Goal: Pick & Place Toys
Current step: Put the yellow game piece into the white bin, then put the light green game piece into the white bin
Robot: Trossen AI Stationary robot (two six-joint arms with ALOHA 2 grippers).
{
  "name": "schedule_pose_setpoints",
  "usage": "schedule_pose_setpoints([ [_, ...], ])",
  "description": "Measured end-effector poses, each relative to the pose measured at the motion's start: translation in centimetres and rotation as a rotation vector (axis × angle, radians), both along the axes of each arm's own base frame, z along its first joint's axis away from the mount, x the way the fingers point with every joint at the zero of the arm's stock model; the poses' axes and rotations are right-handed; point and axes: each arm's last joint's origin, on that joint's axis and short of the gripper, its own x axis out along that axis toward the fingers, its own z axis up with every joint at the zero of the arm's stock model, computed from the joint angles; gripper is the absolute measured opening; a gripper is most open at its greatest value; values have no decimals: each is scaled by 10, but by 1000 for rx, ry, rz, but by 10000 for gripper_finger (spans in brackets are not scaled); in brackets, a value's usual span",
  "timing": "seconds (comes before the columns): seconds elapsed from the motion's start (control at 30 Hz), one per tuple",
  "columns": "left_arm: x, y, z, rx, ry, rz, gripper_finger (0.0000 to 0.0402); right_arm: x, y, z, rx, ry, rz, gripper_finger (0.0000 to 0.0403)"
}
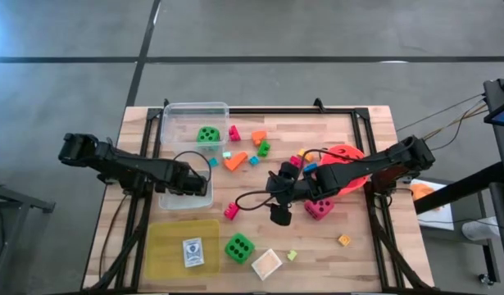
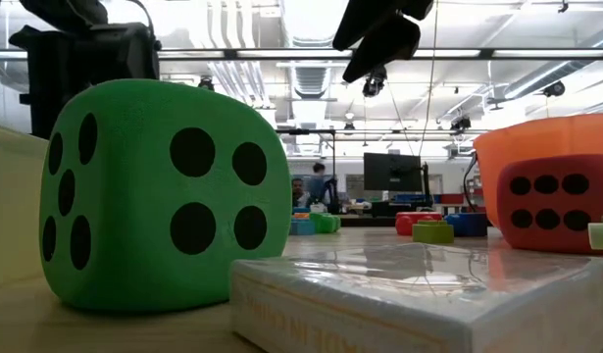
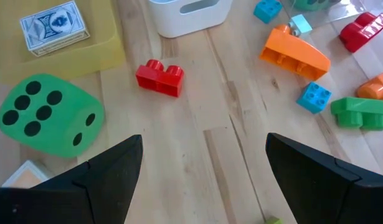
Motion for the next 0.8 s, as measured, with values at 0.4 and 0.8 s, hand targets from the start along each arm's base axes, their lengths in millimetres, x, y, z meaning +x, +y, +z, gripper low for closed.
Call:
schedule_pose_setpoints([
  [0.4, 1, -1, 0, -29, -18, 2, 236, 0, 0, 0, 0, 1, 0, 336],
  [0.8, 14, -4, 20, -107, -100, -66, 255, -2, 4, -3, 33, 31, 86, 336],
])
